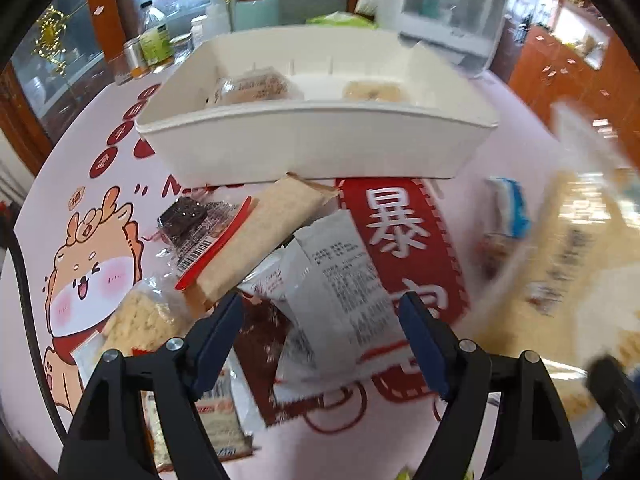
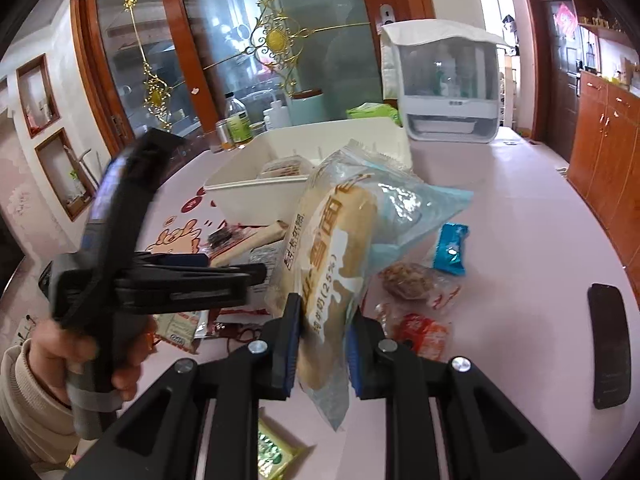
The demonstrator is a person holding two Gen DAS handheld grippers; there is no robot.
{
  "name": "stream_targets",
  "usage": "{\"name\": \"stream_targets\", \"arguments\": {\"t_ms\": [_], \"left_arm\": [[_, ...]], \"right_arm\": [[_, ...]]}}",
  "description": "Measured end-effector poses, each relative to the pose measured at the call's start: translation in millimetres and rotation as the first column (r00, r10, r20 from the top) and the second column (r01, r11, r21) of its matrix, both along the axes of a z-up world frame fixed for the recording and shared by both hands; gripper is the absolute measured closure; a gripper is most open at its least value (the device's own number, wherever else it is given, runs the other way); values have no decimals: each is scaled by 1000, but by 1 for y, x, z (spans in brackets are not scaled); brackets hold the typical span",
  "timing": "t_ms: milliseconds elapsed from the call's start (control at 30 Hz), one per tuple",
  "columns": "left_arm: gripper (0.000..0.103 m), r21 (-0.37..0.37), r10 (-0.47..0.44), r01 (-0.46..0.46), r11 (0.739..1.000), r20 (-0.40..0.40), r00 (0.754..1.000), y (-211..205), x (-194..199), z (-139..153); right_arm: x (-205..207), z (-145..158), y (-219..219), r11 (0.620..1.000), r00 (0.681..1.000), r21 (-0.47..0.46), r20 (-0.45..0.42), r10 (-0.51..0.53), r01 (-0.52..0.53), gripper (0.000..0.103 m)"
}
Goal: Organize snacks
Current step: 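Lift both held bags and carry them over the white tray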
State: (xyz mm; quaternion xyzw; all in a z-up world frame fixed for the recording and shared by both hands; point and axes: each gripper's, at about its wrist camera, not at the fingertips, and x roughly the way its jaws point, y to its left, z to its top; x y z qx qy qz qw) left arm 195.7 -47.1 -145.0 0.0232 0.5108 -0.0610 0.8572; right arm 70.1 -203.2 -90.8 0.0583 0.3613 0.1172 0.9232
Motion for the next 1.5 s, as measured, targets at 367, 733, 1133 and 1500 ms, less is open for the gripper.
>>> {"name": "stream_targets", "arguments": {"t_ms": [367,733,1133,1500], "left_arm": [[21,27,79,-77,997,-87,993,-11,25,-34],[50,-27,17,-17,999,15,1000,2,-5,7],[50,4,-24,24,1000,326,945,23,-17,144],[50,81,-6,-34,996,442,897,24,40,209]], "right_arm": [[22,-10,-16,995,996,-48,-10,-84,83,83],[36,-7,-20,995,995,-41,-12,-96,95,83],[51,59,-4,999,989,5,141,-51,51,83],[96,128,17,999,956,3,292,-33,33,82]]}}
